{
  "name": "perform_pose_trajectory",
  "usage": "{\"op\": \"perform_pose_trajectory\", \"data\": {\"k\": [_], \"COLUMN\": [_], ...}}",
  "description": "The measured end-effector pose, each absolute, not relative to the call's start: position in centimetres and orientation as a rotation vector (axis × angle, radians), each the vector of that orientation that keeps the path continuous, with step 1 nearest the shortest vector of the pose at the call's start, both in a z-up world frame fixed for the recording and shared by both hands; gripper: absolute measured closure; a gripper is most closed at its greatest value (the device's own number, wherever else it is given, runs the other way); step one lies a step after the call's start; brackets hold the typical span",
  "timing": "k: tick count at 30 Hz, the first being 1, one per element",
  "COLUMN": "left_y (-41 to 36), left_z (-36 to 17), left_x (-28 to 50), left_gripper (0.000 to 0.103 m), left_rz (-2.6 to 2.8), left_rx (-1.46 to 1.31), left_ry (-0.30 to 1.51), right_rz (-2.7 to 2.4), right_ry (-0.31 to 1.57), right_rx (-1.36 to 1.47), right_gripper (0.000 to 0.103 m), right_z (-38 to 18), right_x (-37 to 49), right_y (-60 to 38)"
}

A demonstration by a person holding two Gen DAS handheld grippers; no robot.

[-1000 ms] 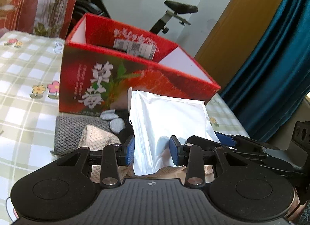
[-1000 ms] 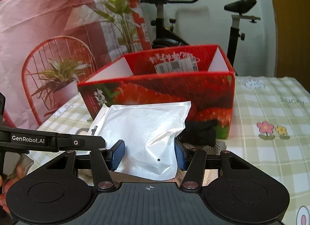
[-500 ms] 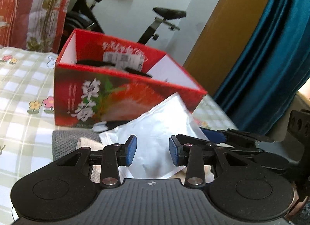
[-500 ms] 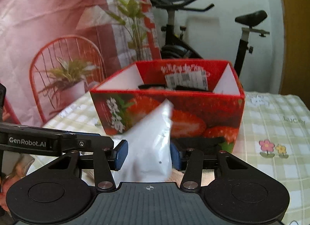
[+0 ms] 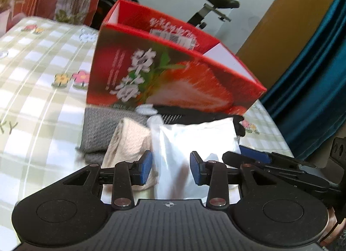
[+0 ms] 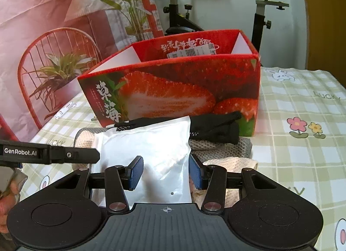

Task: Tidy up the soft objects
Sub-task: 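Close the right tool on the white foil packet beside the left tool, then lift the foil packet with both tools into the red box and open them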

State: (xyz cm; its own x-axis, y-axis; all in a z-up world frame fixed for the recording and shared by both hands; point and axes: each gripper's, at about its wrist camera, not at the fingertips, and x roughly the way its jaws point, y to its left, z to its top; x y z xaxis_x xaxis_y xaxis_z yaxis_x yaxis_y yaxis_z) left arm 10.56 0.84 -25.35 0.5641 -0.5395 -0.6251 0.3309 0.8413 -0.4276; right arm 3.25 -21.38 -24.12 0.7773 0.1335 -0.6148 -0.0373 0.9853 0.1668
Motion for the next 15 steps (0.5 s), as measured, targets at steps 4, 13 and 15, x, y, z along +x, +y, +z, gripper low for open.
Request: {"op": "perform_pose_trajectory", "data": {"k": [4,13,15], "left_y": [1.3,0.3,0.4], "left_z": [-26.1,-27.9,-28.0], "left_x": [10.4,10.4,10.4], "left_gripper": [0.063,0.068,0.083], "left_rz": [-0.514,-0.555,-0.559], "left_rx": [-0.297,-0.301,-0.294], "left_ry": [0.862,0.924,0.916], "right_rz": [0.096,0.113,0.120], "right_ry": [0.672,0.665,0.662], "right_rx": [0.156,0.161,0.156], "right_gripper": [0.060,0.062,0.062], "right_z": [-24.3,-24.2,-24.1], "right_x": [3.3,3.0,3.0], "right_y": [-21.6,-21.3,-21.2]}}
